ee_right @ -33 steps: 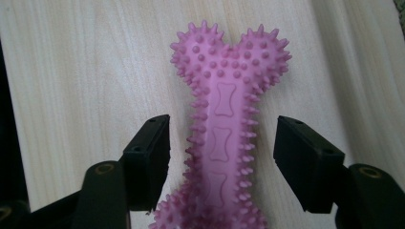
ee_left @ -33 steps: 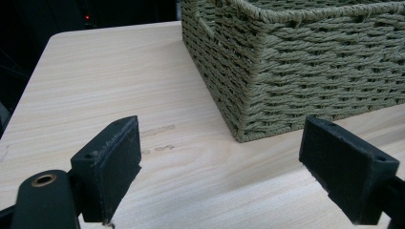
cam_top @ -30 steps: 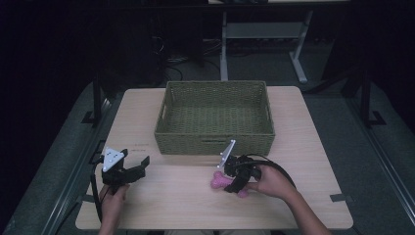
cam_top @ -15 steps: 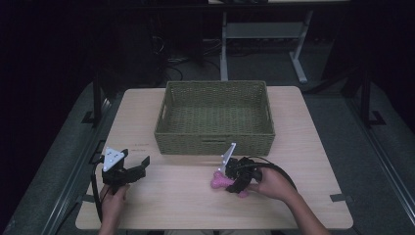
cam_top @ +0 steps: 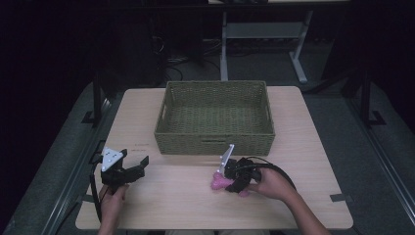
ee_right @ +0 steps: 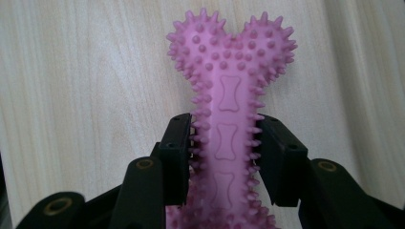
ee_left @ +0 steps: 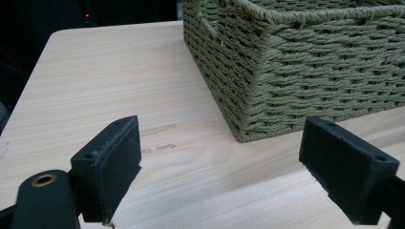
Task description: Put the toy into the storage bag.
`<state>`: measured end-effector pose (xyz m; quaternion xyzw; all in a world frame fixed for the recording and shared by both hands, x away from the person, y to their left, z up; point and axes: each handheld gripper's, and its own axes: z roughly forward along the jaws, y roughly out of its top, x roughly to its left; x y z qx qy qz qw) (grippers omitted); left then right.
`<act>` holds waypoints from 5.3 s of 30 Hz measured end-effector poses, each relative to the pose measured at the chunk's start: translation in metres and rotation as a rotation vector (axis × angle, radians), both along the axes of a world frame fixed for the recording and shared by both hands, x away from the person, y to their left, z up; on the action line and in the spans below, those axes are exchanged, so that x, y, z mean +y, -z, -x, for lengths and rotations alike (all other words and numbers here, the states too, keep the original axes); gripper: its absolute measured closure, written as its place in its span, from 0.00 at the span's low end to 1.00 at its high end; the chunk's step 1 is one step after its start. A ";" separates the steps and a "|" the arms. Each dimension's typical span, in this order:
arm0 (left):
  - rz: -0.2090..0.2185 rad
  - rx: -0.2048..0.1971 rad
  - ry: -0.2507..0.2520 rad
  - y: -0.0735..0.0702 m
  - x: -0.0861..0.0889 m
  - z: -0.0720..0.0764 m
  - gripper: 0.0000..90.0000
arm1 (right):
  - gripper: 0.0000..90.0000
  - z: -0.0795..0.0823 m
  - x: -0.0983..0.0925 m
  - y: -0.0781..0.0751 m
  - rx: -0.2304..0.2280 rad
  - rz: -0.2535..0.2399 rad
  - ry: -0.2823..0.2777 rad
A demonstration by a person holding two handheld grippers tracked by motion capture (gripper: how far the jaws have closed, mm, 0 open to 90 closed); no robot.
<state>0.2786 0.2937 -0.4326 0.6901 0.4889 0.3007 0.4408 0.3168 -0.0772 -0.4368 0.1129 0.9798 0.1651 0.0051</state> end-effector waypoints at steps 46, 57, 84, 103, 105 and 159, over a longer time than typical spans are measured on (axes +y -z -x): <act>-0.016 0.006 0.008 0.002 -0.004 -0.002 0.15 | 0.65 -0.031 -0.031 -0.072 0.016 -0.148 -0.001; -0.016 0.004 0.008 0.002 -0.004 -0.002 0.15 | 0.65 -0.038 -0.035 -0.085 0.017 -0.167 0.000; -0.015 -0.002 0.004 0.002 -0.003 -0.003 0.15 | 0.65 -0.058 -0.032 -0.117 0.007 -0.195 -0.016; -0.016 0.001 0.001 0.002 -0.002 -0.004 0.15 | 0.65 -0.072 -0.031 -0.135 -0.006 -0.204 -0.022; -0.019 0.001 0.003 0.002 -0.003 -0.004 0.15 | 0.65 -0.076 -0.031 -0.138 -0.010 -0.206 -0.021; -0.029 0.009 0.004 0.004 -0.004 -0.006 0.15 | 0.64 -0.141 -0.040 -0.144 0.010 -0.186 0.076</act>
